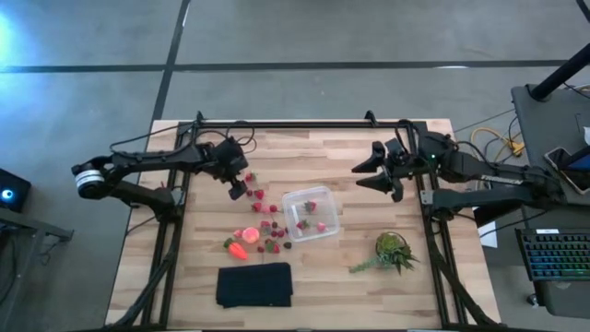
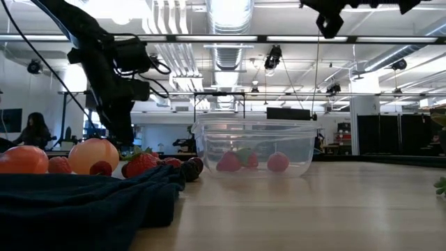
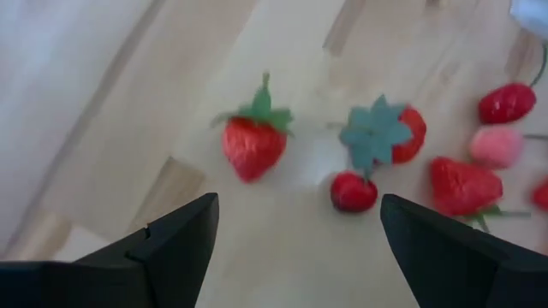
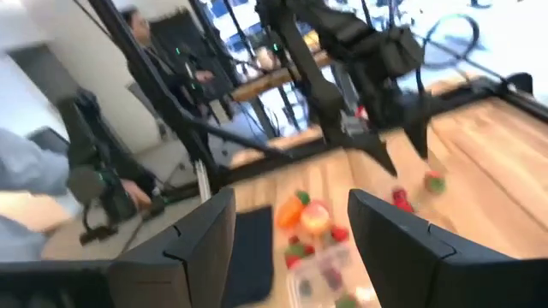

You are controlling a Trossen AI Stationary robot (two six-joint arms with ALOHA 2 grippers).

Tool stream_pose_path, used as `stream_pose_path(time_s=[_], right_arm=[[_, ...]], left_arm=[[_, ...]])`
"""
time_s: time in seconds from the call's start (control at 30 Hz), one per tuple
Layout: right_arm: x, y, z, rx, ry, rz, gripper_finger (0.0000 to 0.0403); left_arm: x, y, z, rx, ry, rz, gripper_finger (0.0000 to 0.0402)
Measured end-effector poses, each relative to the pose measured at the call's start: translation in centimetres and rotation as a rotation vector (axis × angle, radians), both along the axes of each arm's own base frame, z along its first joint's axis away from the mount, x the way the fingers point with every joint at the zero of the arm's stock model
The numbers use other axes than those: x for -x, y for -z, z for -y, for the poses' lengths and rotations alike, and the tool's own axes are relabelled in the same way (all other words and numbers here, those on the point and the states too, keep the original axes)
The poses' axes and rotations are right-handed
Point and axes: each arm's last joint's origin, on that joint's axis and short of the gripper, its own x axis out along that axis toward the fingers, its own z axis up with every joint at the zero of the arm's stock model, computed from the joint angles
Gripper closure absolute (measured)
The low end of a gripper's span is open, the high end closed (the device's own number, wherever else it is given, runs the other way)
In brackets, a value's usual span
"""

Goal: Pick and placing Produce into tupperware
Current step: Put the red strawberry into the container

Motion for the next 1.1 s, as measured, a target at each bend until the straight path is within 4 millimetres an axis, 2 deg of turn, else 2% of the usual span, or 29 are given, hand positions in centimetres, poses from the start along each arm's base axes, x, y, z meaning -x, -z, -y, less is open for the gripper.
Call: stream_pose_path(time_s=[0.17,0.47,0.63,0.83,1.1], right_arm=[[1.3,0.8,0.3,0.0,-0.075,-0.005,0.0184],[3.6,2.9,0.8,-0.032,-0.008,0.049,0.0184],[3.4,5.2,0.9,-0.052,-0.003,0.137,0.0184],[2.9,8.9,1.1,-0.096,0.019,0.204,0.0184],[3.3,12.5,1.1,-0.146,0.051,0.169,0.0184]], left_arm=[[-0.5,0.1,-0.3,-0.02,0.003,0.031,0.0091],[-0.8,-0.1,-0.5,-0.038,0.004,0.065,0.0091],[-1.2,-0.4,-0.6,-0.06,0.003,0.105,0.0091],[-1.2,-0.4,-0.6,-0.047,0.014,0.118,0.0091],[-1.2,0.1,-0.6,-0.068,0.05,0.084,0.0091]])
